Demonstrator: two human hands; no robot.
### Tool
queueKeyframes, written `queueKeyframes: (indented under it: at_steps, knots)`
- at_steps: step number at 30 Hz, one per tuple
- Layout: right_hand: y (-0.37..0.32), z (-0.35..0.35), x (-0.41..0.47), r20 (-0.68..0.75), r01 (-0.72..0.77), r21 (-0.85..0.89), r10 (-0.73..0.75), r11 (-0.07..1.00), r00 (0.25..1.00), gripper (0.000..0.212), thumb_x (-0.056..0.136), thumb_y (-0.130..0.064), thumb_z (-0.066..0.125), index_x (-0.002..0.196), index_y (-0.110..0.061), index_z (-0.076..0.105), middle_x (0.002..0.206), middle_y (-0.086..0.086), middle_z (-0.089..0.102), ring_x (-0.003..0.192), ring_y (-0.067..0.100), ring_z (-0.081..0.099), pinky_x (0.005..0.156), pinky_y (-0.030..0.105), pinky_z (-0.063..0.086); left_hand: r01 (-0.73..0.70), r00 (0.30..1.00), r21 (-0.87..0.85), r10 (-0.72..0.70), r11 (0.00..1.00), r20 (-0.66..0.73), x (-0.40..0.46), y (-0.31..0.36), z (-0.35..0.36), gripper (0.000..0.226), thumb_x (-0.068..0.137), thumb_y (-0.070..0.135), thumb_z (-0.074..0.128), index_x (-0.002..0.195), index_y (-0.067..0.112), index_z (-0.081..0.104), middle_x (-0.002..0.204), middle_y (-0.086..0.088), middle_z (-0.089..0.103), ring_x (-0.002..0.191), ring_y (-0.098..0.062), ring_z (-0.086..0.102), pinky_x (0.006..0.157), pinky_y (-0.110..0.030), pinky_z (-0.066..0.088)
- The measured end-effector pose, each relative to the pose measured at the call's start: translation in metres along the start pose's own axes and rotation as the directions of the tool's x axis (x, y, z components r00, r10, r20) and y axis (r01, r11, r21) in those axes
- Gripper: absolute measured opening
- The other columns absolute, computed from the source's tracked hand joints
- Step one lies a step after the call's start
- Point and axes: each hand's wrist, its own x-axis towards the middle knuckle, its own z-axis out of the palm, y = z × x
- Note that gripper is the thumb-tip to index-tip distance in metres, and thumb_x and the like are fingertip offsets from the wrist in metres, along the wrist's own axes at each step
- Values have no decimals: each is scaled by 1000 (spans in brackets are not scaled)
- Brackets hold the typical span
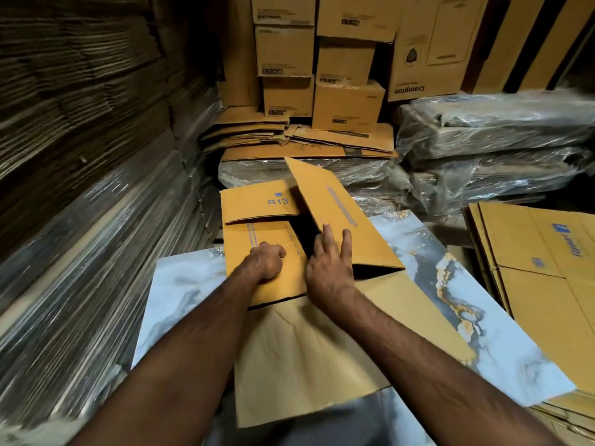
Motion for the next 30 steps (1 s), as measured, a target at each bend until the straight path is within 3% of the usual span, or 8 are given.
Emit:
queueKeyframes:
  at_steps: [3,7,10,14,16,21,25,30]
  knots:
    - [27,-17,20,-67,-140,-41,137,989,988,57,104,-27,19,153,2,20,162,25,4,149,41,-13,112,67,-11,18,1000,52,-17,999,-4,-3,18,-1,39,96,38,47,135,33,52,141,-9,45,128,-33,44,106,-44,40]
    - [88,-9,51,-46,-281,-48,279,959,959,69,103,-38,29,156,-4,2,162,26,2,147,46,-17,109,71,-16,88,996,95,-89,992,9,6,35,6,44,98,44,46,137,24,46,141,-12,37,130,-34,37,102,-46,35]
    - [131,20,72,18,-283,-20,283,959,959,80,99,-52,36,157,-13,-5,162,24,-12,146,43,-23,106,70,-21,130,991,87,-127,988,-42,12,46,12,43,97,44,46,133,20,46,139,-11,41,129,-32,37,102,-48,31]
    - [157,84,87,133,-238,233,211,943,968,93,91,-55,52,158,-14,2,163,21,-4,150,39,-7,114,67,-4,169,984,124,-160,978,-80,23,59,21,47,96,48,43,134,20,45,141,-11,41,133,-29,34,108,-52,27]
    - [153,109,87,202,-218,305,161,927,966,94,90,-50,58,157,-16,1,164,16,0,150,37,1,114,68,9,178,982,144,-168,973,-82,24,55,25,49,95,49,43,135,21,44,142,-10,39,134,-29,32,108,-53,26]
    - [152,135,92,246,-222,512,106,830,963,83,93,-9,48,157,-19,-3,162,11,12,142,34,28,101,59,43,131,988,202,-112,971,-103,25,48,35,46,93,46,43,133,23,46,135,-10,42,129,-28,36,105,-52,28]
    - [151,143,96,251,-225,534,101,815,963,83,92,-3,46,157,-15,-4,161,18,13,140,37,30,102,55,44,135,982,226,-99,965,-162,19,50,42,43,93,45,43,130,24,47,136,-10,42,131,-27,35,106,-52,26]
    - [144,147,79,325,-357,407,232,840,917,80,96,-3,42,156,-16,-9,163,17,1,148,35,15,105,62,37,106,980,232,-62,967,-189,13,60,43,42,93,47,45,129,25,50,134,-6,46,127,-27,40,106,-49,29]
